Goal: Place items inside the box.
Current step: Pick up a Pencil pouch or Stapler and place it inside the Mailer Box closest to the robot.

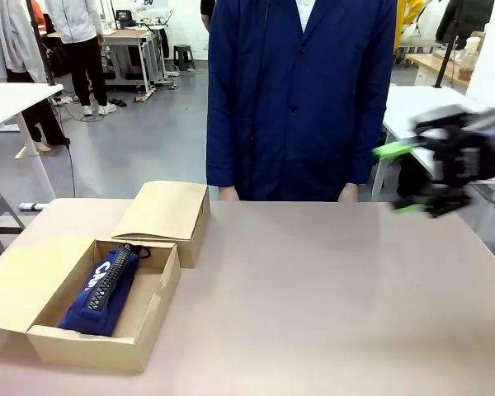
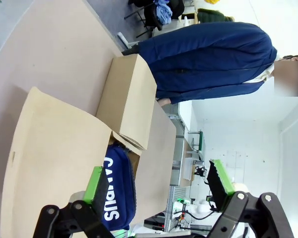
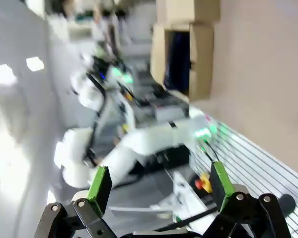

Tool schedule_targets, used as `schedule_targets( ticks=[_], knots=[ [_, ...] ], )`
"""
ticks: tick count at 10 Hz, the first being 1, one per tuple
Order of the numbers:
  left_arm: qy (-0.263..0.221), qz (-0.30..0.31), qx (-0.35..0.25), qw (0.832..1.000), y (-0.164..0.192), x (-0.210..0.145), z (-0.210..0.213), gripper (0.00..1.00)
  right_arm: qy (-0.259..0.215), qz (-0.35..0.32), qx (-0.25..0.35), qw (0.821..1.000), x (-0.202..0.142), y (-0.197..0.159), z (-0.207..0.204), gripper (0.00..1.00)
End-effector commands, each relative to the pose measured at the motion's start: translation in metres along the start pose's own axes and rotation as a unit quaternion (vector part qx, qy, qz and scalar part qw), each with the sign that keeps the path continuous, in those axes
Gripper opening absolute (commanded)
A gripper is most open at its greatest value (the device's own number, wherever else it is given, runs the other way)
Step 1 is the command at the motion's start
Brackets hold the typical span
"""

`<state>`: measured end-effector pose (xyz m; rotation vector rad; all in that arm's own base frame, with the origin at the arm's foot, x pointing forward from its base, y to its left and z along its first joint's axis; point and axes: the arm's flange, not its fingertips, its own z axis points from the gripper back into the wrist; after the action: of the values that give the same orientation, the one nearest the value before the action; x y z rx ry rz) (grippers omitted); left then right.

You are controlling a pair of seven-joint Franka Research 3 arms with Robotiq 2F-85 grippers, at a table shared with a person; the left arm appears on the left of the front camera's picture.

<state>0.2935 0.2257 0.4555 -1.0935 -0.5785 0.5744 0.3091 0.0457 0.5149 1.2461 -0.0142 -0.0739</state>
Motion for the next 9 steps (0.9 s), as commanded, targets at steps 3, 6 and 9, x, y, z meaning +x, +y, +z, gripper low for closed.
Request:
schedule_targets(
  ticks=[3,6,9],
  knots=[
    [0.000,-0.007,-0.007,1.000,0.001,-0.001,0.000,1.00,0.049,-0.077,-0.159,0.983,-0.057,-0.084,0.061,1.00],
    [0.000,-0.007,-0.007,1.000,0.001,-0.001,0.000,1.00,0.094,-0.035,-0.367,0.925,-0.045,-0.054,0.010,1.00],
    [0.000,-0.007,-0.007,1.000,0.001,-0.001,0.000,1.00,0.065,-0.090,-0.202,0.973,-0.045,-0.080,0.070,1.00]
  ],
)
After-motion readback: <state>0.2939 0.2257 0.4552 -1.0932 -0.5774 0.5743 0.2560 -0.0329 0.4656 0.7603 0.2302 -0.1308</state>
